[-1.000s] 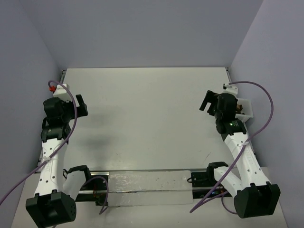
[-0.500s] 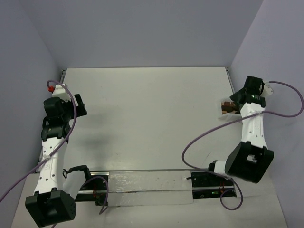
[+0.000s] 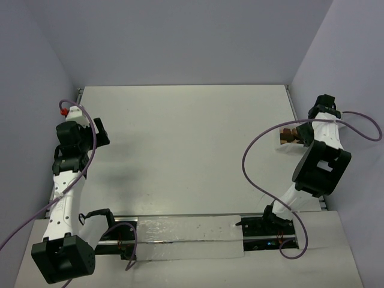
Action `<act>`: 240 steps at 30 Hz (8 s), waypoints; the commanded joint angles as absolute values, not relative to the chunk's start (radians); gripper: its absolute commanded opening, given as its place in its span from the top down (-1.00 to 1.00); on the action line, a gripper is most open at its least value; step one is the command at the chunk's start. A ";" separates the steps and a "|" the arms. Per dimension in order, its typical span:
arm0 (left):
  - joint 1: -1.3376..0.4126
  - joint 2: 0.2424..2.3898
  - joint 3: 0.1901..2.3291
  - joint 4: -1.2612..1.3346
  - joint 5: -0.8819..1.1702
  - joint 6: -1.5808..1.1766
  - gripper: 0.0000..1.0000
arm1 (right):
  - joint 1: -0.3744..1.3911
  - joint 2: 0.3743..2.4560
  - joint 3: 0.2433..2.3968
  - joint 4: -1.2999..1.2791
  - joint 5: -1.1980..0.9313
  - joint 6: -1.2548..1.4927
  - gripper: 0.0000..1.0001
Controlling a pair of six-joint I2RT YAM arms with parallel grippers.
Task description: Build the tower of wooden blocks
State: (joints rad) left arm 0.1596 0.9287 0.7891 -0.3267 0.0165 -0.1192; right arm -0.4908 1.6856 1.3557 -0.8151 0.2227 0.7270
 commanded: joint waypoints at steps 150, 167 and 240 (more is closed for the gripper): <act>0.156 0.831 0.776 -0.351 -0.020 -0.036 -0.98 | 0.910 1.663 1.079 0.624 0.971 -0.838 1.00; 0.156 0.754 0.758 -0.387 0.228 0.062 -0.99 | 0.375 1.492 1.365 -0.525 0.137 -0.088 1.00; -0.017 0.969 0.869 -0.539 0.480 0.212 -0.43 | 0.359 1.186 1.128 -0.326 0.023 0.014 -0.89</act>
